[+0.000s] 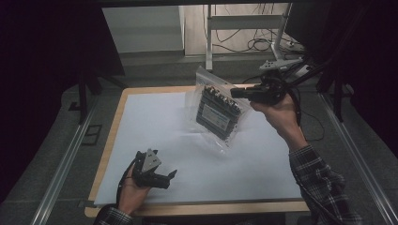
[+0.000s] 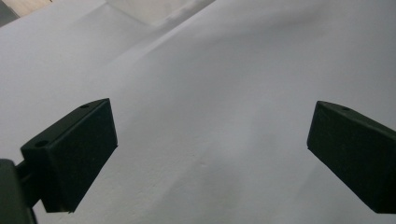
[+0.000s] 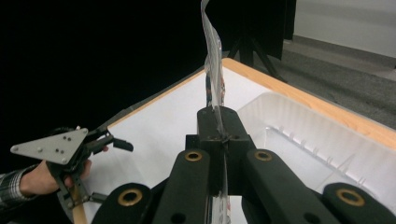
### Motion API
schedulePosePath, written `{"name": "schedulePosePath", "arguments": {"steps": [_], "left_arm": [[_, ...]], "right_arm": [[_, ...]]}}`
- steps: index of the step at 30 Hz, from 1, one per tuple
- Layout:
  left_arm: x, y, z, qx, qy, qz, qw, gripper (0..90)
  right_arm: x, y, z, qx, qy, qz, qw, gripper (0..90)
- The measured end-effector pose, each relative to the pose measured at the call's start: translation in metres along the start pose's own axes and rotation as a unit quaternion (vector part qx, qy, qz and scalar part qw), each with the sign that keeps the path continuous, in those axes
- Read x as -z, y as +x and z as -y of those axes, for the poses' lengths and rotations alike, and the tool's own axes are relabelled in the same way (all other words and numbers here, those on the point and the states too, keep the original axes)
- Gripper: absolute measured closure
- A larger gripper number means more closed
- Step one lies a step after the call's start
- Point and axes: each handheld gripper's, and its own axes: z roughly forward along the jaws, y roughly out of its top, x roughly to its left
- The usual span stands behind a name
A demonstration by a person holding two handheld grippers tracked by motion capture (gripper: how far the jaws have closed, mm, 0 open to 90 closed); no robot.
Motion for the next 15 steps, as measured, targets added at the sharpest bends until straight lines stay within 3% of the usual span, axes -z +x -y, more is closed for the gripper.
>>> {"name": "schedulePosePath", "arguments": {"steps": [15], "left_arm": [[-0.001,0.001,0.000,0.006,0.006,-0.004,1.0000,0.0]], "right_arm": [[-0.018,-0.019,-0.027,-0.005,-0.010,0.024,0.9996,88.8]]}}
